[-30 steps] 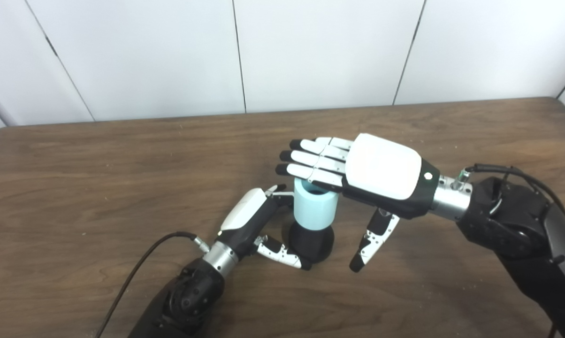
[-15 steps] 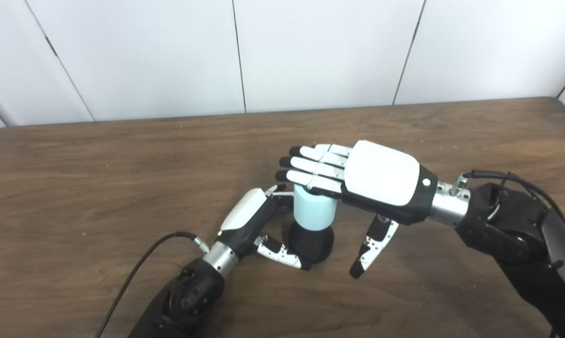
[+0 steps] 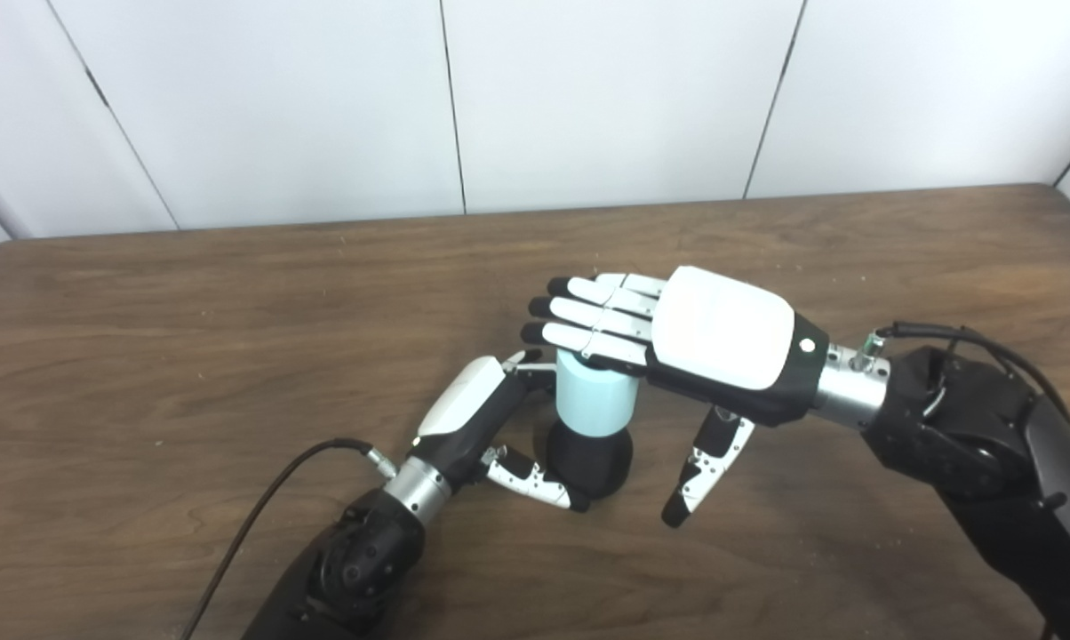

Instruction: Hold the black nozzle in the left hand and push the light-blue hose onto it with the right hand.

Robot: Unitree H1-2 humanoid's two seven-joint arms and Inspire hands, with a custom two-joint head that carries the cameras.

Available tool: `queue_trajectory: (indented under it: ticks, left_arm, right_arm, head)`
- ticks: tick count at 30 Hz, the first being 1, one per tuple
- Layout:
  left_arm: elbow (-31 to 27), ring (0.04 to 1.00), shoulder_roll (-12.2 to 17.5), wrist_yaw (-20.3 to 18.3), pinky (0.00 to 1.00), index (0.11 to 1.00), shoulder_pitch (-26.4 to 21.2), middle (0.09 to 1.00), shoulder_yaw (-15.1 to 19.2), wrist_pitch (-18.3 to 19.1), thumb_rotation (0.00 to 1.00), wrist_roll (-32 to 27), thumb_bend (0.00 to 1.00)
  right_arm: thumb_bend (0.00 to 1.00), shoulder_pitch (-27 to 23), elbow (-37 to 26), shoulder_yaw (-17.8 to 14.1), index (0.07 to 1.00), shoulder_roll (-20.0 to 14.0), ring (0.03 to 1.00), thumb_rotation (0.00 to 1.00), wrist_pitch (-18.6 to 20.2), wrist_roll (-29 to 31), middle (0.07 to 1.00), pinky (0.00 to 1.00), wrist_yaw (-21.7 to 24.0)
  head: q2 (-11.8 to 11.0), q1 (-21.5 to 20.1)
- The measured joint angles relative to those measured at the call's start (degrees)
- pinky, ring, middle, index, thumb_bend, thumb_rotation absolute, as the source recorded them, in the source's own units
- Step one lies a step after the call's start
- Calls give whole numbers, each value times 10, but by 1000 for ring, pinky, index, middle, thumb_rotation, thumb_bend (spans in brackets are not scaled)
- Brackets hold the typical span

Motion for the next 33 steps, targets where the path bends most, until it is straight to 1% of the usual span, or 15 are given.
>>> queue_trajectory:
  ticks: [21,33]
  left_arm:
    - [-1,755,0,-6,961,482,0,498,2,0,0,0,524]
    - [-4,755,0,-8,961,482,1,498,2,3,0,0,524]
  right_arm:
    - [928,0,0,1,1000,0,1000,510,0,2,1000,882,2]
    - [936,11,-1,0,1000,0,1000,490,0,3,1000,881,-4]
  head:
    - [3,-1]
    - [4,-2]
